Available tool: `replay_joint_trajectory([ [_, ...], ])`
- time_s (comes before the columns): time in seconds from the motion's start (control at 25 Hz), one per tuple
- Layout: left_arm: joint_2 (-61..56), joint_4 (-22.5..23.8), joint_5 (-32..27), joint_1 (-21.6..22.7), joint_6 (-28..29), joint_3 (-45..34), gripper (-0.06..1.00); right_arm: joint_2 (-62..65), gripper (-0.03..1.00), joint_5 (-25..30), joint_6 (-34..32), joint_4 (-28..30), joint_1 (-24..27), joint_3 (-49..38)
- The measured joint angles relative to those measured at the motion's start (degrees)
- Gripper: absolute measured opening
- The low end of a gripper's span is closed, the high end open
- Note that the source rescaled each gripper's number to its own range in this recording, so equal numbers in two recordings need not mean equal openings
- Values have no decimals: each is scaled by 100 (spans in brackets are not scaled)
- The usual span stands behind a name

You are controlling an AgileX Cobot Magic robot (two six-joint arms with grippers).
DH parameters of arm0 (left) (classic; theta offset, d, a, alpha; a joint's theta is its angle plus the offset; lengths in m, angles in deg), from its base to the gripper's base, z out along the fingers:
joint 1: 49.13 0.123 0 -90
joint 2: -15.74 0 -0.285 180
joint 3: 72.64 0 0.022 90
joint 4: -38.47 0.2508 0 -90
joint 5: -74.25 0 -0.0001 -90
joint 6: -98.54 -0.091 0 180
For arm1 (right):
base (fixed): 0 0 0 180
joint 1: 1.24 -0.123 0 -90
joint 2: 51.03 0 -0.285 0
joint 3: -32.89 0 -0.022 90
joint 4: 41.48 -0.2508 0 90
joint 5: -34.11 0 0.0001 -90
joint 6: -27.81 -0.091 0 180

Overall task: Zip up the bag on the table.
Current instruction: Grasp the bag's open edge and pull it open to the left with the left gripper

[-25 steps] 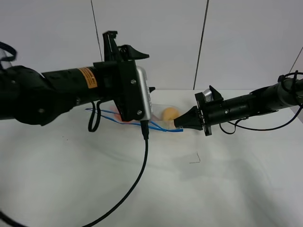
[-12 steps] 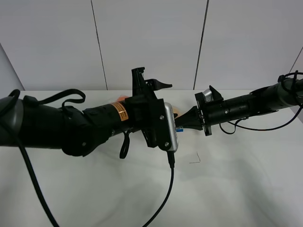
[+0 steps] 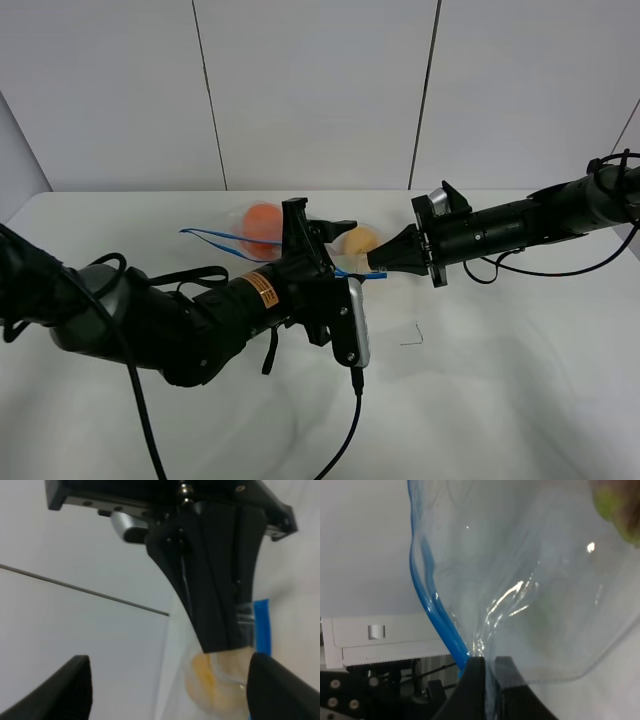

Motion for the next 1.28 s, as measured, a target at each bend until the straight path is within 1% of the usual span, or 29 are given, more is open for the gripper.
replay_joint_trajectory([
  [0.08, 122, -6, 261, 0, -39, 0, 88, 0, 0, 0, 0, 0, 0, 0],
  [0.32, 180, -6, 357, -14, -50, -8, 88, 0, 0, 0, 0, 0, 0, 0],
  [0.44, 184, -19, 348, -69, -21, -140, 88, 0, 0, 0, 0, 0, 0, 0],
  [0.6, 191, -19, 103, -92, -5, -289, 88, 0, 0, 0, 0, 0, 0, 0],
  [0.72, 191, -19, 56, -92, -5, -295, 88, 0, 0, 0, 0, 0, 0, 0],
  [0.92, 376, -19, 77, -86, -27, -27, 88, 0, 0, 0, 0, 0, 0, 0],
  [1.04, 641, -19, 147, -86, -257, 108, 87, 0, 0, 0, 0, 0, 0, 0],
  [1.08, 701, -19, 154, -86, -354, 121, 86, 0, 0, 0, 0, 0, 0, 0],
  [1.16, 773, -26, 190, -86, -481, 120, 78, 0, 0, 0, 0, 0, 0, 0],
  [1.28, 779, -26, 269, -86, -515, 127, 63, 0, 0, 0, 0, 0, 0, 0],
])
